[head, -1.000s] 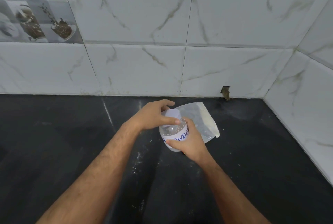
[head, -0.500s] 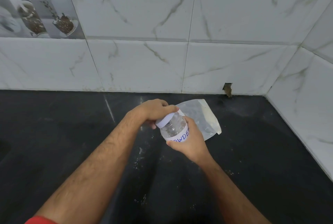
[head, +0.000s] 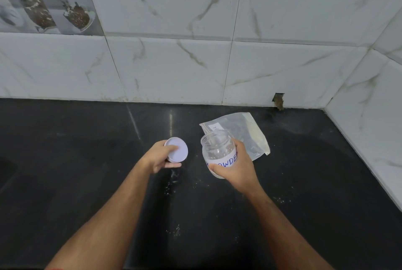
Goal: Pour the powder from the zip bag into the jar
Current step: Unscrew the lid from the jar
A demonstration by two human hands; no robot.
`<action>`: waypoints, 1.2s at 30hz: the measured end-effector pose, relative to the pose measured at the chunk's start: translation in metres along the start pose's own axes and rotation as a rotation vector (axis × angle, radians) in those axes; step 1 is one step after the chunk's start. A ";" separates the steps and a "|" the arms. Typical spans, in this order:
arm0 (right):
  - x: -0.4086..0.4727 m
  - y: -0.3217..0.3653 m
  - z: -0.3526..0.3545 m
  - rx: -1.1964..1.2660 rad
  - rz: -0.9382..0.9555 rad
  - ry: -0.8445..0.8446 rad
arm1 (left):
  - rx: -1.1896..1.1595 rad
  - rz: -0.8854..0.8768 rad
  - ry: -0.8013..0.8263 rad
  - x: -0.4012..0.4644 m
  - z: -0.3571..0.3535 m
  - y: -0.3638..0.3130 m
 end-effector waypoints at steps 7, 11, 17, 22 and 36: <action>-0.007 -0.007 -0.005 0.011 -0.015 0.014 | 0.140 -0.003 -0.265 0.019 0.037 0.031; -0.010 -0.010 -0.009 0.006 0.000 0.028 | 0.388 -0.026 -0.445 0.023 0.047 0.034; -0.012 -0.011 -0.013 0.014 0.015 0.014 | 0.896 -0.009 -0.644 0.018 0.051 0.035; -0.013 -0.016 -0.015 0.000 0.020 -0.007 | 0.922 -0.006 -0.641 0.022 0.054 0.041; -0.002 -0.033 -0.050 0.032 -0.024 0.042 | 0.178 -0.317 -0.156 -0.017 -0.005 0.030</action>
Point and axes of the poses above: each hand's wrist, its own x-axis towards the middle knuckle, its own z-axis out of the back of the hand, y = z × x, the point moved 5 cm from there along x, towards the middle knuckle, and after that the axes turned 8 degrees about z, right-handed, at the moved point
